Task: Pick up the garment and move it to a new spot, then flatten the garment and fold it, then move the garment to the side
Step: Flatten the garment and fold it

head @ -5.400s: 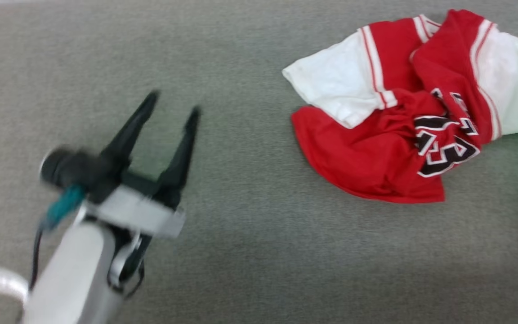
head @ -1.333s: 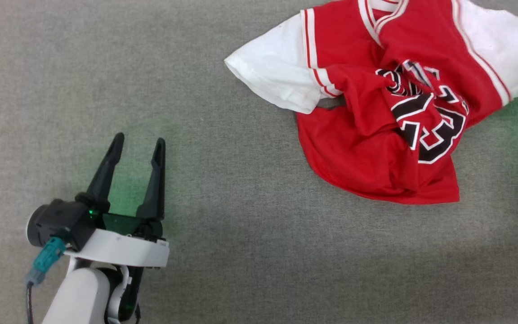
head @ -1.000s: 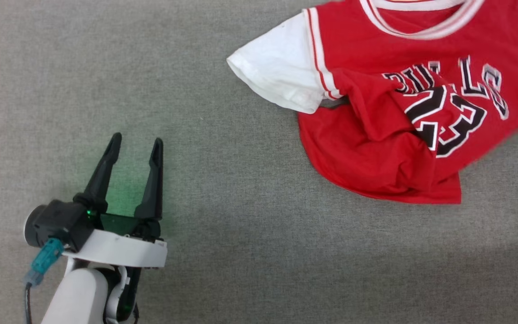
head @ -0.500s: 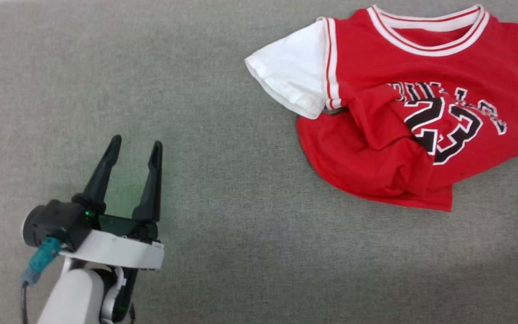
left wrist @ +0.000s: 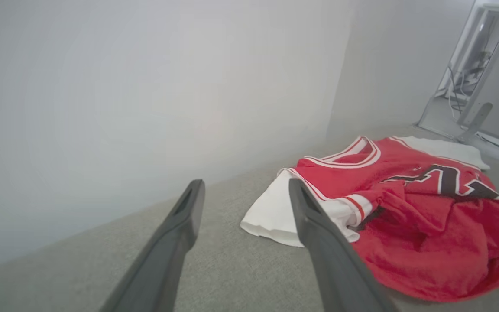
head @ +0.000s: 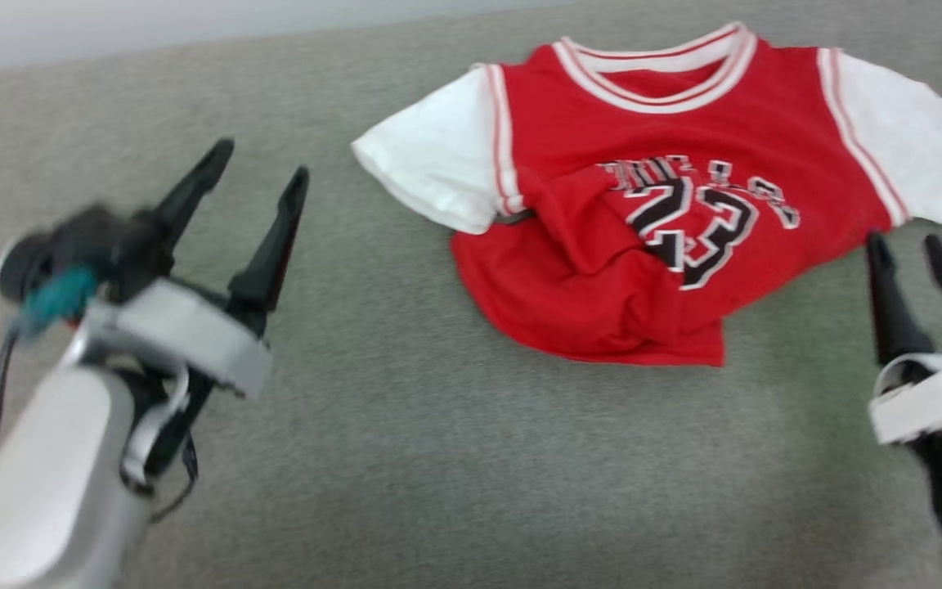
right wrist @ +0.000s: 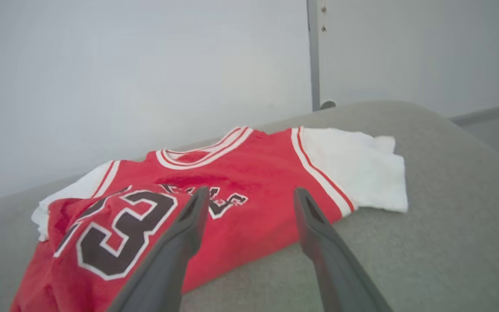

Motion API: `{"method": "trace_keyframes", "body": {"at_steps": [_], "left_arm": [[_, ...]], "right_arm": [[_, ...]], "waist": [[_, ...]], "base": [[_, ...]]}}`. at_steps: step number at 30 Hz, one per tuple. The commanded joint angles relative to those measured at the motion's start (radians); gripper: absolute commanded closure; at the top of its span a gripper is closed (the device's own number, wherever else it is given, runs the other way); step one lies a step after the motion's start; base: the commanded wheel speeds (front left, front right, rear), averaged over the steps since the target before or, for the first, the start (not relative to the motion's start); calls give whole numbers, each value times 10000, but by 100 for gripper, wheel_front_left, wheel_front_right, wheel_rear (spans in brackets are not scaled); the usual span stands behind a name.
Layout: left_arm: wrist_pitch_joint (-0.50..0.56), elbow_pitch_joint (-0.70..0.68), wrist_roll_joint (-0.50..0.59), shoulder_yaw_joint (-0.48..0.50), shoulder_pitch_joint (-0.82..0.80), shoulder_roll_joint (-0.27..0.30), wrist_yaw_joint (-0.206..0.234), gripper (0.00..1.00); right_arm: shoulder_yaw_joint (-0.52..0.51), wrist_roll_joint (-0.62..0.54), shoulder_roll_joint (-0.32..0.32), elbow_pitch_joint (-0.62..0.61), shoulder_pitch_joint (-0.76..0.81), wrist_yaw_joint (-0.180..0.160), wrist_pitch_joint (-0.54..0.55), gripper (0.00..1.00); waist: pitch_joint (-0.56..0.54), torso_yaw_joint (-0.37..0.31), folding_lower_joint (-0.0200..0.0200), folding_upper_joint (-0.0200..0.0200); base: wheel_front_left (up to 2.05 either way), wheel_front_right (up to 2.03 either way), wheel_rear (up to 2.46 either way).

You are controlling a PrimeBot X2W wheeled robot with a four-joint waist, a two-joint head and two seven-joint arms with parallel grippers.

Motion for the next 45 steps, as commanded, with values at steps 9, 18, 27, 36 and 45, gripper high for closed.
{"method": "trace_keyframes", "body": {"at_steps": [9, 18, 27, 36, 45], "left_arm": [[3205, 2061, -3307, -3125, -3531, 1658, -62, 0], [5513, 4277, -5266, -5420, -6002, 2917, -64, 0], [5672, 5307, -5982, -6973, -7185, 3463, -54, 0], [5693, 5938, -6570, -8359, -7498, 3518, -46, 0], [5579, 5317, -7376, -9330, -8083, 3512, -55, 100]], "right_arm": [[1014, 70, 1106, -1176, 947, -7, -581, 0], [1494, 29, 1488, -1103, 1028, -7, -954, 0], [1778, -185, 1649, -1086, 1087, -7, -1129, 0], [1943, -574, 1717, -1359, 818, -7, -958, 0], [2447, -718, 1170, -1783, -202, -7, 9, 0]], "waist": [[381, -1994, 0, -1], [1017, -3487, 0, -1], [1382, -4016, 0, -1], [1503, -3881, 0, -1], [1839, -3580, 0, -1]], "base": [[0, 0, 0], [0, 0, 0], [0, 0, 0], [0, 0, 0], [0, 0, 0]]}}
